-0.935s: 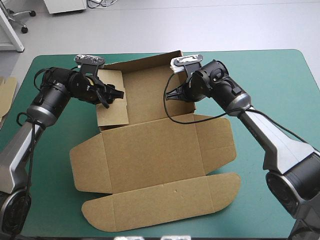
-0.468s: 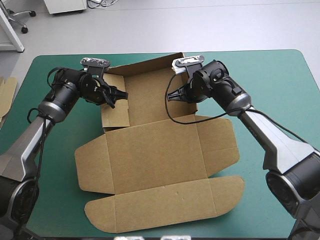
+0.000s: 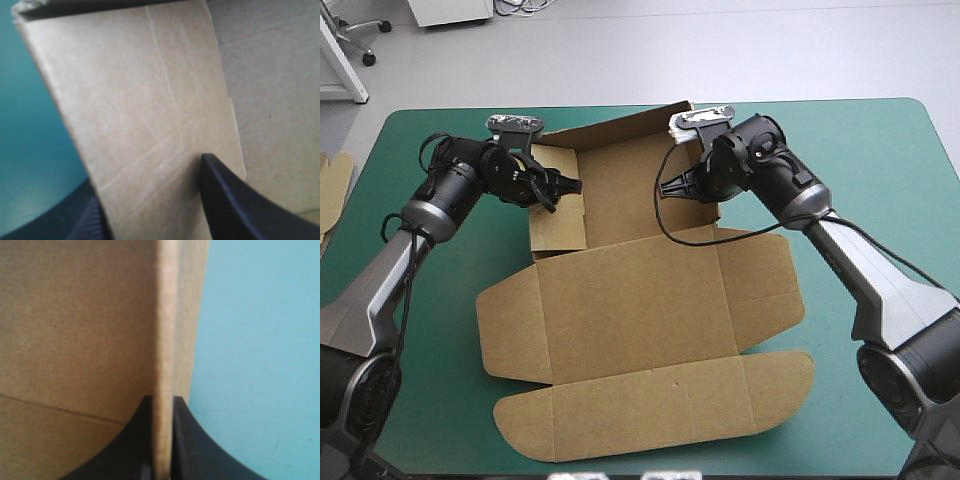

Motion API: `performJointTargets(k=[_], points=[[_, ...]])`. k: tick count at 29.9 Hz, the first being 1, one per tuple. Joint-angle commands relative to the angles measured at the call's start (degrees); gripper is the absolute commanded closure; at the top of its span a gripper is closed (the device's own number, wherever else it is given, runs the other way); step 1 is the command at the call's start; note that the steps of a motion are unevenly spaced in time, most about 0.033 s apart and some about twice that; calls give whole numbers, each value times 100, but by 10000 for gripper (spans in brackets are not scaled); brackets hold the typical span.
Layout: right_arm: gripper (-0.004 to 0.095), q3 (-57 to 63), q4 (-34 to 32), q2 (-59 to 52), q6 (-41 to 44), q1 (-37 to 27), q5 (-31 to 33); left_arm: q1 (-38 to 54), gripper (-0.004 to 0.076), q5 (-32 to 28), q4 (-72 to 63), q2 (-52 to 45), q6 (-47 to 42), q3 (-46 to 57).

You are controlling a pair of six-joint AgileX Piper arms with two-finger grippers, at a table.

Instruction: Fold the box

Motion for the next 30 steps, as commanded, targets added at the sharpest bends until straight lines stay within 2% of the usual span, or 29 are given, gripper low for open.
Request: performJointTargets(k=[1, 4, 8, 13, 14, 16, 18, 19, 30], points=[[922, -475, 649, -401, -157, 104, -664, -85, 383, -280, -225, -289, 42, -176], [922, -659, 627, -401, -202, 104, -650, -85, 383, -180, -187, -317, 42, -176], [922, -696, 601, -343, -217, 104, -540, -85, 383, -486, -60, -344, -46, -176], [922, -710, 693, -342, -217, 104, -627, -85, 384, -513, -353, -323, -46, -176], [922, -710, 693, -342, -244, 104, -627, -85, 401, -543, -366, -323, -46, -176], [922, -710, 693, -342, -259, 104, -601, -85, 493, -573, -386, -342, -46, -176], [922, -710, 693, -342, -259, 104, -589, -85, 629, -573, -407, -390, -35, -176], [922, -710, 693, -342, -259, 94, -589, -85, 724, -573, -407, -417, -25, -176], [922, -710, 655, -342, -259, 32, -289, -85, 738, -702, -355, -536, -6, -176]])
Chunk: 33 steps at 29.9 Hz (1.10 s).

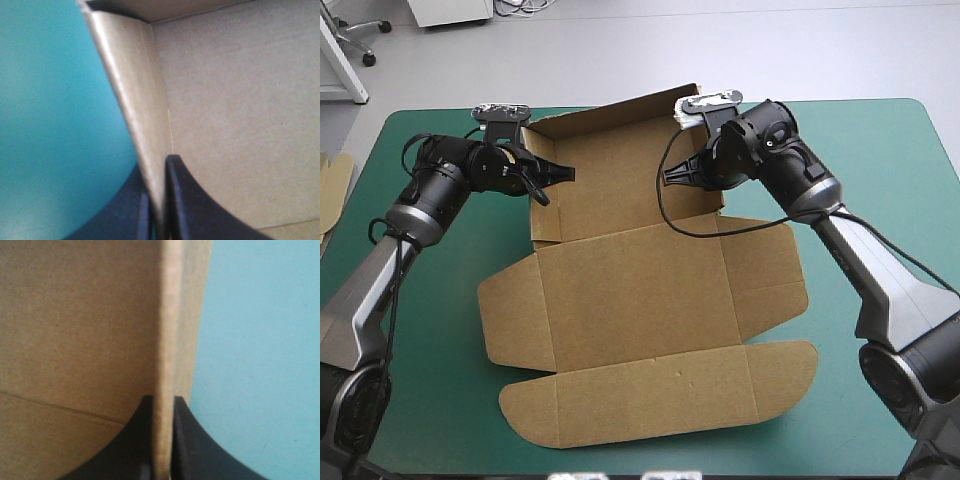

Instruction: Fold the box

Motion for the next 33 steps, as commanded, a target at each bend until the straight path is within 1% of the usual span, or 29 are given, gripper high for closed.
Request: performJointTargets(k=[1, 6, 10, 15, 26, 33], points=[[922, -271, 597, -342, -175, 104, -529, -135, 738, -415, -342, -310, 145, -170], [922, -260, 584, -330, -175, 45, -314, -135, 738, -428, 137, -455, 115, -181], [922, -260, 573, -244, -175, -21, -50, -135, 738, -141, 492, -482, 105, -336], [922, -260, 588, -106, -213, -67, 309, -135, 738, -40, 689, -487, 63, -602], [922, -260, 643, -106, -237, -67, 574, -135, 738, 77, 962, -316, 63, -857], [922, -260, 731, -106, -252, -67, 574, -135, 738, 103, 962, -227, 63, -905]])
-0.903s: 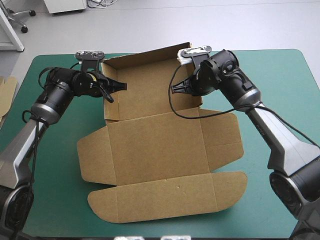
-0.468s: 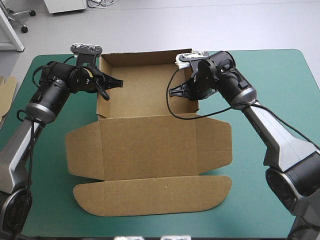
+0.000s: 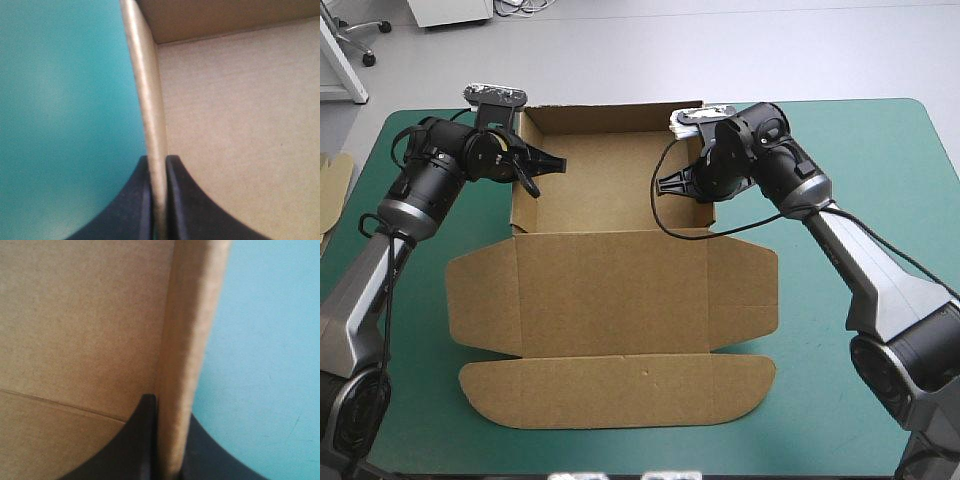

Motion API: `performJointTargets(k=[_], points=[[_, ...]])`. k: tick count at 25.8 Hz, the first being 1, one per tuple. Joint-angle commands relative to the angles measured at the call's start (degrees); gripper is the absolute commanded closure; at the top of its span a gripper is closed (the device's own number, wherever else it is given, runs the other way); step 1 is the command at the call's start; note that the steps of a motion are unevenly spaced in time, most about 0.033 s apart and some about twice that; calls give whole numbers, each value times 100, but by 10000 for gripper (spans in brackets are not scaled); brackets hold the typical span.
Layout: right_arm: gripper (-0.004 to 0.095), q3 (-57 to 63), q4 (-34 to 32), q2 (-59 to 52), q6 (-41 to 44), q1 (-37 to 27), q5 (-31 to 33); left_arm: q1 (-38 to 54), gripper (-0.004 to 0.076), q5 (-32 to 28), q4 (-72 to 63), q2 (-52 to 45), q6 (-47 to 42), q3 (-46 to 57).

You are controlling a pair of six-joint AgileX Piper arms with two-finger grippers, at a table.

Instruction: Fold the box

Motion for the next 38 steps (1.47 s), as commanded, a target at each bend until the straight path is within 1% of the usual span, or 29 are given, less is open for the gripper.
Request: performJointTargets(k=[1, 7, 15, 26, 31, 33, 36, 38], points=[[922, -194, 219, -318, -333, -9, 125, -53, 738, -503, 118, -158, 80, -260], [922, -194, 185, -241, -317, -9, 125, -53, 738, -246, 118, 6, 80, -260], [922, -194, 326, 14, -317, -9, 125, -40, 738, -157, 118, 219, 80, -250], [922, -194, 290, 191, -365, -9, 125, 31, 738, -55, 86, 472, 7, -250], [922, -118, 349, 365, -365, -124, 125, 116, 738, -14, -93, 633, 36, -250], [922, 38, 349, 403, -377, -171, 125, 127, 738, 47, -196, 745, 125, -250], [922, 227, 428, 478, -407, -225, 125, 174, 738, 474, -506, 1004, 284, -250], [922, 266, 440, 478, -407, -225, 125, 174, 738, 598, -707, 1153, 398, -250]])
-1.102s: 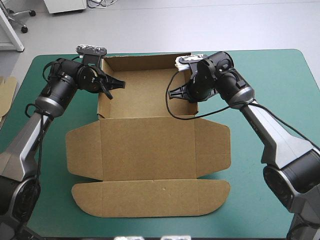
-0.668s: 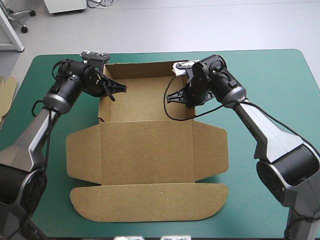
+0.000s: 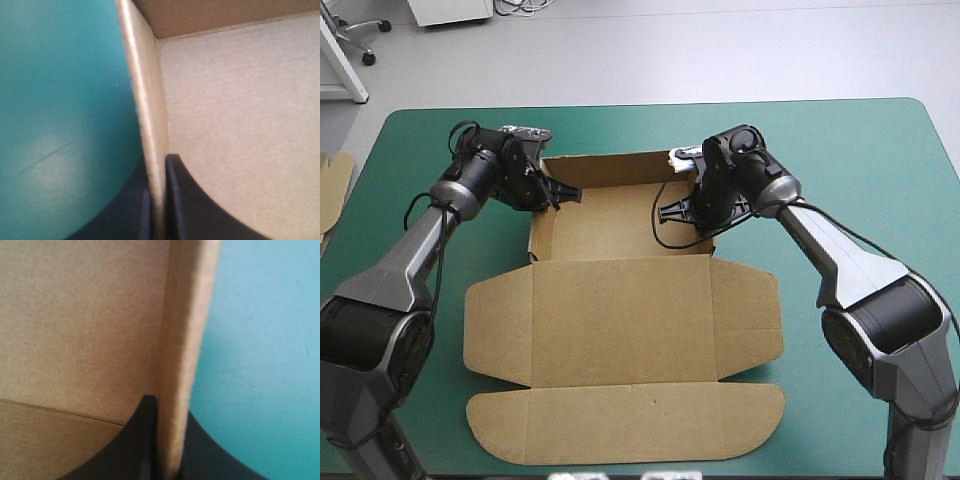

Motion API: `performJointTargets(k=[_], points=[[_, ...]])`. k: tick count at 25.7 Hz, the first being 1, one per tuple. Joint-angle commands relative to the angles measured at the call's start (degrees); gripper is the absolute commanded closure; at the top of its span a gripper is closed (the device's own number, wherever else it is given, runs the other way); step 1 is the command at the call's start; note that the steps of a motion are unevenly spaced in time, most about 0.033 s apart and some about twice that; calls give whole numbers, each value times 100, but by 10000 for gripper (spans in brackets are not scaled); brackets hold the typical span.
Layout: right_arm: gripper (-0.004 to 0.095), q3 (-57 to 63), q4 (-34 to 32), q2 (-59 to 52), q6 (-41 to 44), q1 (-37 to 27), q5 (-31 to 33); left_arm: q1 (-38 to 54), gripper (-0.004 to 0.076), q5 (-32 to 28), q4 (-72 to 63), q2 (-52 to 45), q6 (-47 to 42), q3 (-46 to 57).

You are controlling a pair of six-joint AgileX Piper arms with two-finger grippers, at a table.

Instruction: Fold the box

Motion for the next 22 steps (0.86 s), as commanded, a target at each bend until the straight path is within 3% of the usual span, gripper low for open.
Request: performJointTargets(k=[1, 22], points=[[922, -122, 89, -348, -283, -5, 36, -7, 738, 6, -215, -153, 303, -200], [922, -122, 254, 209, -434, -18, 36, -7, 738, 365, -399, 353, 502, -191]])
